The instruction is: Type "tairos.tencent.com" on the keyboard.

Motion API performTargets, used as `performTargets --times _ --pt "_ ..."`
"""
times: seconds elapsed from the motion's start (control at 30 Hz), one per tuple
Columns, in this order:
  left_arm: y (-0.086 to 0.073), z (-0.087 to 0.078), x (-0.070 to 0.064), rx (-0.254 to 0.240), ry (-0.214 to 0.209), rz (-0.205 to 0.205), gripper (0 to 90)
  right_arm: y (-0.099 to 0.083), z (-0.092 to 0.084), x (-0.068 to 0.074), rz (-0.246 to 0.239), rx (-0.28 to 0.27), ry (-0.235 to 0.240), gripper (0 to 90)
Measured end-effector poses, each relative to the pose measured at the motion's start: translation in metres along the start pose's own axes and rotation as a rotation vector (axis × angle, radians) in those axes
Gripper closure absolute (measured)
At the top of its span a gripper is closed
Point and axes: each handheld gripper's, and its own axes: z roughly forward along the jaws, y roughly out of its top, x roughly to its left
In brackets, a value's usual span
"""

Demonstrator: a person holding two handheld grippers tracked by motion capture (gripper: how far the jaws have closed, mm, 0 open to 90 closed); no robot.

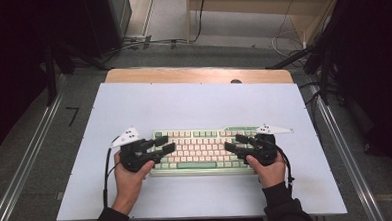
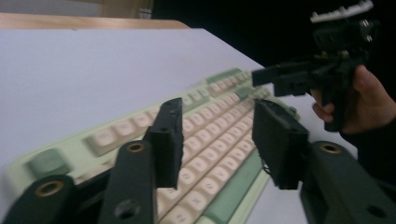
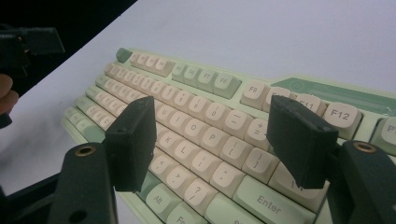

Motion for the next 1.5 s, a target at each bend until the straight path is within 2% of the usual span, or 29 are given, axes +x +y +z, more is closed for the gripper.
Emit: performTargets --times 0.07,0.17,0.23,0.3,0.43,0.53,0.67,0.77,0.97,1.5 --pt "-0.001 -0.009 0.009 -0.008 0.036 -0.021 47.6 0.0 0.0 0.0 0.0 0.0 -0.002 32.5" --pt "-0.003 -0.023 0.025 -0.036 0.103 -0.077 45.3 0.001 0.0 0.001 -0.01 -0.005 -0.001 40.6" --pt "-0.004 -0.028 0.032 -0.057 0.127 -0.116 45.4 0.002 0.001 0.002 -0.015 -0.005 0.001 49.3" --pt "-0.005 -0.031 0.036 -0.056 0.166 -0.136 45.4 0.004 0.002 0.005 -0.026 -0.001 0.003 61.0" --pt "-0.007 -0.03 0.038 -0.054 0.176 -0.143 44.2 0.008 0.006 0.012 -0.067 0.017 0.006 86.8" --pt "-0.007 -0.029 0.037 -0.052 0.165 -0.144 42.1 0.011 0.015 0.015 -0.085 0.03 0.022 87.7" --pt "-0.007 -0.028 0.035 -0.046 0.158 -0.135 40.9 0.01 0.031 0.021 -0.127 0.077 0.021 87.7" --pt "-0.008 -0.026 0.034 -0.038 0.158 -0.133 40.7 0.009 0.04 0.024 -0.158 0.111 0.001 87.7" --pt "-0.008 -0.024 0.032 -0.03 0.151 -0.126 40.7 0.008 0.048 0.02 -0.151 0.138 -0.034 87.7" --pt "-0.009 -0.024 0.032 -0.03 0.151 -0.132 40.7 0.006 0.052 0.02 -0.159 0.16 -0.048 87.7"
